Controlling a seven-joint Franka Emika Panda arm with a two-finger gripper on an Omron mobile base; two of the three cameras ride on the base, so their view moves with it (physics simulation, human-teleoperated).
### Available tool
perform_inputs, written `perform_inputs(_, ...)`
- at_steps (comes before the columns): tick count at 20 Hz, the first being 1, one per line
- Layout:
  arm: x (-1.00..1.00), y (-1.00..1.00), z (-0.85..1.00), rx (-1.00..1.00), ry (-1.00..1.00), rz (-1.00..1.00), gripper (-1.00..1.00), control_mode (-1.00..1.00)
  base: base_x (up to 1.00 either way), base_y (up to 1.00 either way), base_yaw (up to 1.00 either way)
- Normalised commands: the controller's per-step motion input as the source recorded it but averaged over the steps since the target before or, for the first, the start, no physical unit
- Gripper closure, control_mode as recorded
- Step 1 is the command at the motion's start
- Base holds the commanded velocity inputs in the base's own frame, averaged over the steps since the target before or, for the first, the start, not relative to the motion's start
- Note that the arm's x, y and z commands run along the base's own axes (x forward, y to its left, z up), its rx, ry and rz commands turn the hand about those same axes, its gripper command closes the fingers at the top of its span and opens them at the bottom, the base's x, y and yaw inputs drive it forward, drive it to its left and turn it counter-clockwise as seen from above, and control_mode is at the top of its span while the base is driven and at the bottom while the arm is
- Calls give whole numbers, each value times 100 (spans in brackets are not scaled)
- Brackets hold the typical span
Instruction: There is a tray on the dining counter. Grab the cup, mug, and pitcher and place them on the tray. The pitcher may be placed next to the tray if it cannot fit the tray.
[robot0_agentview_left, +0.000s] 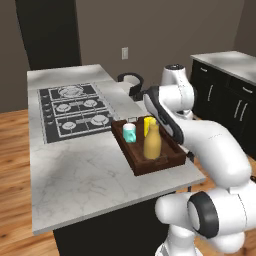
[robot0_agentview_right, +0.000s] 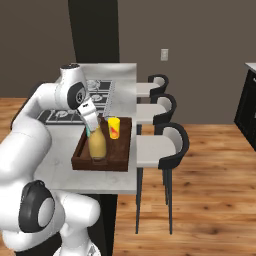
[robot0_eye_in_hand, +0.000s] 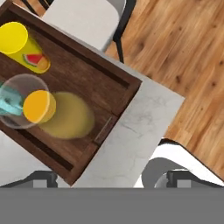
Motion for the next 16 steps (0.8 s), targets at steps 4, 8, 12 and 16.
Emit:
perform_inputs(4, -78, -23, 0, 0, 3, -7, -100, -100, 0, 0, 0)
perform_inputs(8, -67, -27, 0, 0, 4, -6, -100, -100, 0, 0, 0)
perform_inputs(12, -70, -39, 0, 0, 0, -4, -100, -100, 0, 0, 0)
perform_inputs(16, -62, -45, 0, 0, 0, -4, -100, -100, 0, 0, 0)
